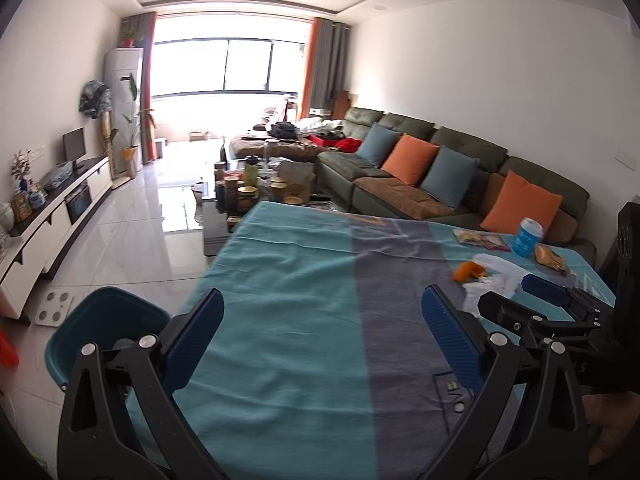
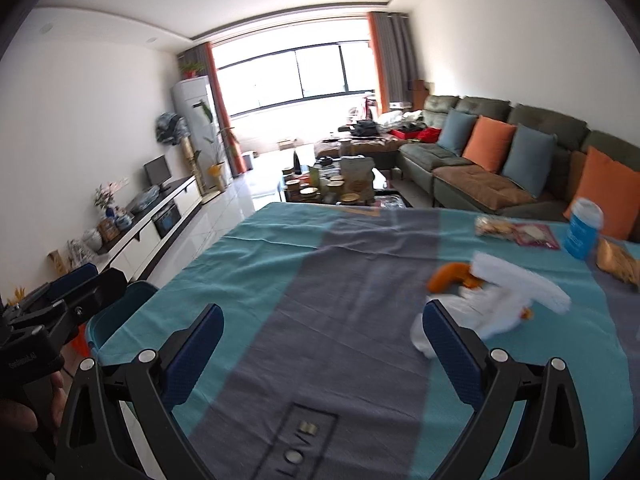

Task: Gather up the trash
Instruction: 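Move both tools back over the table toward the tissue and orange peel, then grasp the white tissue with the left tool while the right tool grasps the white foam netting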

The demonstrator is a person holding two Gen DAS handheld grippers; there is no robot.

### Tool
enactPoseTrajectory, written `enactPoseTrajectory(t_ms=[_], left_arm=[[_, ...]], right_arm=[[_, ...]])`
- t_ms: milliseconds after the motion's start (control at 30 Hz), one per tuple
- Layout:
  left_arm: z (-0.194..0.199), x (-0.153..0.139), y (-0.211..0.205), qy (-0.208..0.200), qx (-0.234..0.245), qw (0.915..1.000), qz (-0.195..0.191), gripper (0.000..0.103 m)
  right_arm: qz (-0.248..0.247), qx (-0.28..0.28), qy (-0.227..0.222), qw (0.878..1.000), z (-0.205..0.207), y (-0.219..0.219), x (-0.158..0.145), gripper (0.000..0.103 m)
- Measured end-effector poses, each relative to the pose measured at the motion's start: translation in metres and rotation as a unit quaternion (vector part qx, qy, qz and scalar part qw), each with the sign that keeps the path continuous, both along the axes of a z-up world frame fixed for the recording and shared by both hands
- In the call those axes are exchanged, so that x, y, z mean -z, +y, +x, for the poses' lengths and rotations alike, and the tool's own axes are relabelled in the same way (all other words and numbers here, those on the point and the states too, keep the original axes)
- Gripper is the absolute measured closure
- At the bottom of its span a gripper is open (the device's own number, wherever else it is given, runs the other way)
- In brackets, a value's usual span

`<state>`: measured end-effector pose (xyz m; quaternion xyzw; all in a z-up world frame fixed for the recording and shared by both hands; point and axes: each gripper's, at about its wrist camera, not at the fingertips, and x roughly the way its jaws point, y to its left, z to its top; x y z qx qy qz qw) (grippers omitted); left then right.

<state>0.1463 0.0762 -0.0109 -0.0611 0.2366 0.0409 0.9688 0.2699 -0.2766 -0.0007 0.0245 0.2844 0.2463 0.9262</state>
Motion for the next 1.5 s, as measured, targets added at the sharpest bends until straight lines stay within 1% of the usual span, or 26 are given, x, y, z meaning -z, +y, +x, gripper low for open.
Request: enactPoseTrajectory(t_ms=[167,400,633,733,900,1067,1167,1367,1500], left_arm=[[0.009,0.013,-0.031,0.004,0.040,0.9992,-0.004,0.006],[0.022,0.032,-0.065,0.020,0.096,0.9952,-0.005,0.006],[0.037,0.038,-0.090,0.022,0.139,0.9901,-0.005,0.006],[0.042,0.042,-0.099,0.025,0.156,0.9874,-0.004,0.006],[0.053,0.047,-0.113,0.035,0.177,0.9835,-0.003,0.006],[0.069,0.053,-0.125,0.046,0.190,0.9807,-0.003,0.006],[0.084,0.058,-0.135,0.060,0.204,0.9771,-0.003,0.006],[0.116,0.061,-0.156,0.075,0.221,0.9724,-0.001,0.006],[0.136,0.067,-0.171,0.091,0.230,0.9688,0.014,0.006]], right_arm=[[0.003,0.043,0.007,0.999,-0.013,-0.035,0.011,0.007],[-0.028,0.097,-0.013,0.995,-0.029,-0.070,0.018,0.007],[-0.043,0.155,-0.027,0.987,-0.038,-0.110,0.014,0.007],[-0.051,0.169,-0.028,0.984,-0.040,-0.120,0.012,0.007],[-0.065,0.168,-0.036,0.983,-0.036,-0.125,0.009,0.007],[-0.080,0.159,-0.042,0.983,-0.022,-0.125,0.005,0.007],[-0.090,0.150,-0.042,0.984,-0.008,-0.126,0.005,0.007],[-0.084,0.138,-0.032,0.986,0.023,-0.130,0.001,0.007],[-0.075,0.134,-0.024,0.988,0.040,-0.134,0.002,0.007]])
